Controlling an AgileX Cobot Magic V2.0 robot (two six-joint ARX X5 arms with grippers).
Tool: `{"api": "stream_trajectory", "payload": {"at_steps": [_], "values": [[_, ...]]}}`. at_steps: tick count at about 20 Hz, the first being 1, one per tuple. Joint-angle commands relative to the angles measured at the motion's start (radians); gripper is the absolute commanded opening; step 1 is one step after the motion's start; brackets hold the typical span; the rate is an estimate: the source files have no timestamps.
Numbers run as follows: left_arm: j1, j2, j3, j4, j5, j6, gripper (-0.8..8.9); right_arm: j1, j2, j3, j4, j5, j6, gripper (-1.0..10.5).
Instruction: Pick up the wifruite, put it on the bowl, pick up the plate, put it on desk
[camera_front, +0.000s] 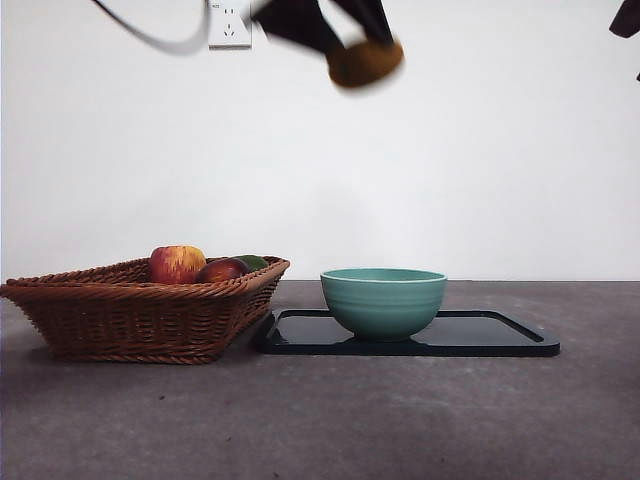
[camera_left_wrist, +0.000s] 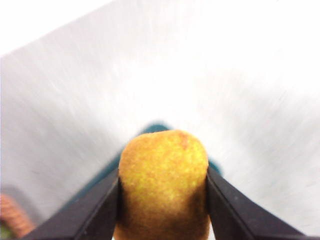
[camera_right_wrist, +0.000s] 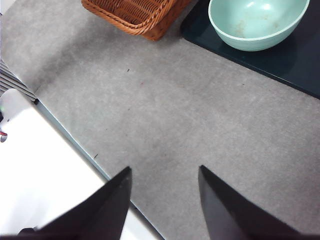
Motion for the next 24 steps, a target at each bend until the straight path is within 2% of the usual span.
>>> {"api": "stream_trajectory", "payload": {"at_steps": [1,3,6,11,16,21,24], "values": [[0.008,-0.106,0.029,-0.043,-0.002,-0.072,1.83,0.006,0.003,0.010,0.010,-0.003,0.004,2.1],[0.023,-0.208,0.029,-0.108,-0.009,-0.103,1.83,0.006,0.003,0.010,0.010,-0.003,0.003,2.1],[0.045,-0.338,0.028,-0.219,-0.121,-0.135,1.83,0.006,0.003,0.010,0.013,-0.003,0.003,2.1],[0.069,-0.442,0.020,-0.294,-0.219,-0.182,1.82,0.006,0.003,0.010,0.017,-0.001,0.003,2.1],[0.098,-0.541,-0.065,-0.292,-0.283,-0.230,1.82,0.006,0.003,0.010,0.018,0.000,0.002,2.1],[0.131,-0.632,-0.253,-0.263,-0.334,-0.269,1.82,0.006,0.003,0.010,0.025,0.000,0.000,2.1],[0.148,-0.670,-0.389,-0.196,-0.341,-0.297,1.82,0.006,0.003,0.010,0.039,-0.001,0.000,2.1]]}}
